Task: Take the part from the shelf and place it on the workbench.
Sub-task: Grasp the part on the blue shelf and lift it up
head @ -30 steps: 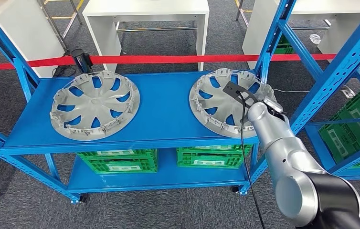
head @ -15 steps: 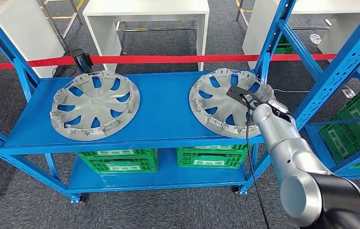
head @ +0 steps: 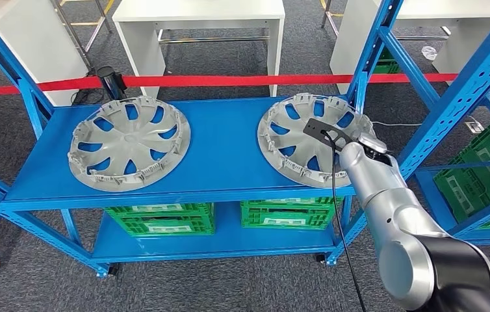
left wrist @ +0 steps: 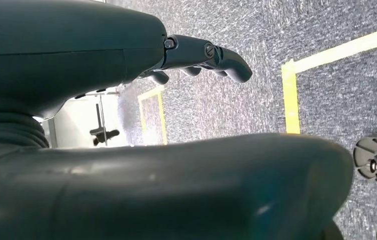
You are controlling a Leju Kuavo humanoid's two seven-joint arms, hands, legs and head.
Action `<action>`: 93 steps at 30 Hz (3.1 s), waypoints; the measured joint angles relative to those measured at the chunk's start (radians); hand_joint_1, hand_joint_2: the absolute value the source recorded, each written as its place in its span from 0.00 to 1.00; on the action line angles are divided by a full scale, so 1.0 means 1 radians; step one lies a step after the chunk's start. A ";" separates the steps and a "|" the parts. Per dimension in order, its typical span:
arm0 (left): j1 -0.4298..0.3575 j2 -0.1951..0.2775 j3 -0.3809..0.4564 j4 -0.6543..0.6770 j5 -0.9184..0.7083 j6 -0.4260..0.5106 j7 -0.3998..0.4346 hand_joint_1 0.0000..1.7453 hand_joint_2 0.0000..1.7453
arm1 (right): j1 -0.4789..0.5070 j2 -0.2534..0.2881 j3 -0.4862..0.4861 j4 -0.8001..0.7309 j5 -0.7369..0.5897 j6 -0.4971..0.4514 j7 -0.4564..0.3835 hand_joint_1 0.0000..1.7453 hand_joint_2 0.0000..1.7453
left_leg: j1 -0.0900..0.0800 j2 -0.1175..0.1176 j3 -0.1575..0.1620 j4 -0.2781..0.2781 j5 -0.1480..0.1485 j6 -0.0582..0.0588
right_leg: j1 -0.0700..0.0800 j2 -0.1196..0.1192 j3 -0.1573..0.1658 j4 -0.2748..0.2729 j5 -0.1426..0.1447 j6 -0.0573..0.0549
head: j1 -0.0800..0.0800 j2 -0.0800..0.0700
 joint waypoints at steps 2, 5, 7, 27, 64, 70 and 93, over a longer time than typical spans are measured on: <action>0.000 0.001 0.003 0.000 -0.001 0.004 -0.001 0.00 0.00 | 0.000 0.000 0.010 0.000 0.016 0.001 -0.008 0.00 1.00 | 0.000 0.000 0.000 0.000 0.000 0.000 | 0.000 0.000 0.000 0.000 0.000 0.000 | 0.000 0.000; 0.001 0.003 0.006 0.000 -0.007 0.011 0.009 0.00 0.00 | -0.005 0.000 0.030 0.000 0.041 0.001 -0.020 0.00 1.00 | 0.000 0.000 0.000 0.000 0.000 0.000 | 0.000 0.000 0.000 0.000 0.000 0.000 | 0.000 0.000; 0.001 0.007 0.006 0.000 -0.015 0.014 0.022 0.00 0.00 | -0.014 0.000 0.044 0.000 0.062 0.000 -0.026 0.00 1.00 | 0.000 0.000 0.000 0.000 0.000 0.000 | 0.000 0.000 0.000 0.000 0.000 0.000 | 0.000 0.000; -0.003 0.055 0.006 -0.002 -0.058 0.013 0.052 0.00 0.00 | -0.134 0.093 0.135 -0.002 0.126 -0.056 -0.074 0.00 1.00 | 0.000 0.000 0.000 0.000 0.000 0.000 | 0.001 0.000 0.000 0.000 0.000 0.000 | 0.000 0.000; -0.007 0.086 0.006 -0.007 -0.148 0.047 0.117 0.00 0.00 | 0.030 0.077 -0.132 -0.003 -0.166 0.097 -0.058 0.00 1.00 | 0.000 0.000 0.000 0.000 0.000 0.000 | 0.001 0.000 -0.001 0.000 0.000 0.000 | 0.000 0.000; -0.007 0.087 0.006 -0.007 -0.165 0.047 0.119 0.00 0.00 | 0.041 0.077 -0.164 -0.003 -0.183 0.118 -0.085 0.00 1.00 | 0.000 0.000 0.000 0.000 0.000 0.000 | 0.001 0.000 -0.001 0.000 0.000 0.000 | 0.000 0.000; -0.011 0.088 0.007 -0.009 -0.194 0.055 0.125 0.00 0.00 | 0.070 0.099 -0.189 -0.003 -0.197 0.112 -0.110 0.99 1.00 | 0.000 0.001 0.002 0.000 0.000 -0.001 | 0.001 0.002 0.001 0.000 0.000 0.000 | 0.000 0.000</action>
